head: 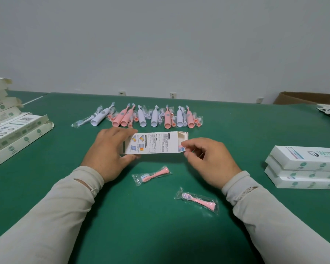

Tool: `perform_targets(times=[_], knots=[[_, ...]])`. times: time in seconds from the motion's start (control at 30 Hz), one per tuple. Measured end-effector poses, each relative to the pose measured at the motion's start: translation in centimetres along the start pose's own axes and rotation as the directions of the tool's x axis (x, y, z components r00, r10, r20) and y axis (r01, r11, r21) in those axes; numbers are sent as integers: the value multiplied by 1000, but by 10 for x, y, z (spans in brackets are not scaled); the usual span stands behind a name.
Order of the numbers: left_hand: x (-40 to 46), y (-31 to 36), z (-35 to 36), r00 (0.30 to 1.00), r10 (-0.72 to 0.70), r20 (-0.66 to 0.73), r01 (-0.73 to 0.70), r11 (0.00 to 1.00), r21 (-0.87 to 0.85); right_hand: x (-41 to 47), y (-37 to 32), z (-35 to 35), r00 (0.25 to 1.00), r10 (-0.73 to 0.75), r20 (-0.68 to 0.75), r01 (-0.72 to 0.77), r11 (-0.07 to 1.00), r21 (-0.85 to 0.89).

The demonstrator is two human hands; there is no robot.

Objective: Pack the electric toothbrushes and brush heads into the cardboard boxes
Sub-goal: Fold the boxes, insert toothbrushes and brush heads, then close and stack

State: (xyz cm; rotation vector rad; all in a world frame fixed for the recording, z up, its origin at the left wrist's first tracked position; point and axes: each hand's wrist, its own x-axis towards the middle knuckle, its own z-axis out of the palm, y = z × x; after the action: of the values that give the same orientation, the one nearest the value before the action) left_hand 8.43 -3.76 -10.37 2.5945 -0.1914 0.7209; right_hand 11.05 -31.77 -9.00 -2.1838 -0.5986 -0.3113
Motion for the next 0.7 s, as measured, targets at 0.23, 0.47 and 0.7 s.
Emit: perform_targets(times=[0.23,0.47,0.7], knots=[[1,2,0,999,49,-1,-49,999,0,0,-4,-4,999,-32,-29,31,999,-40],[1,-2,1,997,72,7,-72,996,-57,-3,-11,-3,999,-35,-3,35,998,50],[3,1,1,992,120,-39,-123,989,-81,-4,-18,-5,977,-131,-169,140,989,39]])
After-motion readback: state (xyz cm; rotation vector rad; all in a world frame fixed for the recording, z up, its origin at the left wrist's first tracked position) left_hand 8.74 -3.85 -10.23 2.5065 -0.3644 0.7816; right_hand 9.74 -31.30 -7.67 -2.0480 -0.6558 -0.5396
